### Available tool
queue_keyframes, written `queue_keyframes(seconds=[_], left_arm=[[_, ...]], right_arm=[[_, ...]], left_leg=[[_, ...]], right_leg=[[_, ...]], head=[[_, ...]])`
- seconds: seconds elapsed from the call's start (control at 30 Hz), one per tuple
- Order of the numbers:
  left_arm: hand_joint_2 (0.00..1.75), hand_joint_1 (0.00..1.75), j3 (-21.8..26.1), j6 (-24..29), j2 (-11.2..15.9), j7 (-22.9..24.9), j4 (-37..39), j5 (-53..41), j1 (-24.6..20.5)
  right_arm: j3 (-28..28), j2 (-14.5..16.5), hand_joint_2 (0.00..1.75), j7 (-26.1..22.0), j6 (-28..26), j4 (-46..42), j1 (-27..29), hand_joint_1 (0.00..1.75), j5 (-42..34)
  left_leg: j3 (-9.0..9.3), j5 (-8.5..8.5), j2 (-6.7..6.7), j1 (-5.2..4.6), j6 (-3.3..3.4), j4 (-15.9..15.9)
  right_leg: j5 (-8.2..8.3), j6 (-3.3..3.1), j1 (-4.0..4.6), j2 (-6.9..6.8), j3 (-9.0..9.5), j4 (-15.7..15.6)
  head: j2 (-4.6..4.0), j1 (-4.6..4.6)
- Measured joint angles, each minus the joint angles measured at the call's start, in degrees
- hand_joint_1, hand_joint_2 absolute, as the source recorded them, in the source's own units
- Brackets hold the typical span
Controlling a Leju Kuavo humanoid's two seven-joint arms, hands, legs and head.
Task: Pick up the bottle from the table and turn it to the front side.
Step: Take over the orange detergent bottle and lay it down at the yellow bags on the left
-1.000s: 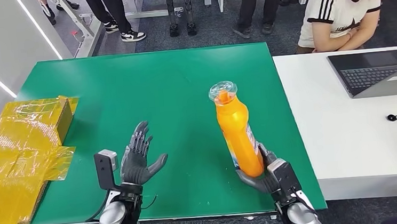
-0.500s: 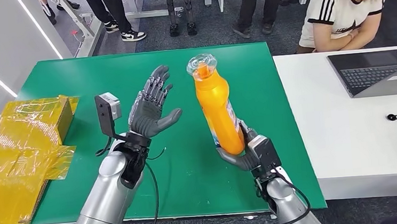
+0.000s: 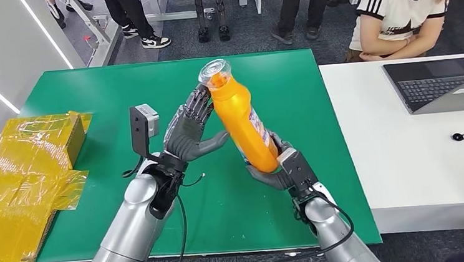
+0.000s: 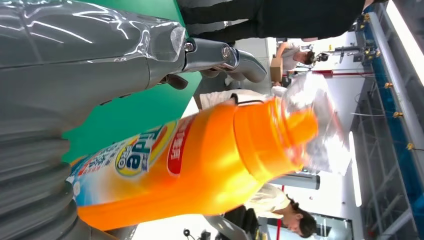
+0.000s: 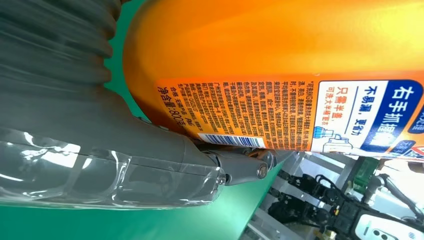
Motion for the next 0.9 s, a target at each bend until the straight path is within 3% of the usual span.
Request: queue_keyframes(seconds=[0.43, 0.9], left_arm=[[1.75, 0.00, -0.1, 5.6, 1.3, -1.4, 5.9, -2.4, -4.3], [1.75, 0.00, 1.8, 3.7, 0.7, 1.1, 7.8, 1.3, -5.8]], right_arm=[[5.0, 1.4, 1.75, 0.8, -3.2, 3.4, -6.1, 1.75, 6.5], [8.7, 3.0, 1.75, 1.7, -4.4, 7.9, -8.5, 1.75, 5.6]], left_leg=[[-0.04, 0.05, -0.03, 0.03, -0.06, 0.0], [-0.09, 0.05, -0.02, 0.01, -0.07, 0.0]], right_leg=[[0.03, -0.04, 0.01, -0.03, -0.03, 0.0], [0.04, -0.04, 0.00, -0.01, -0.10, 0.0]], head=[[0.00, -0.01], [0.00, 0.00]])
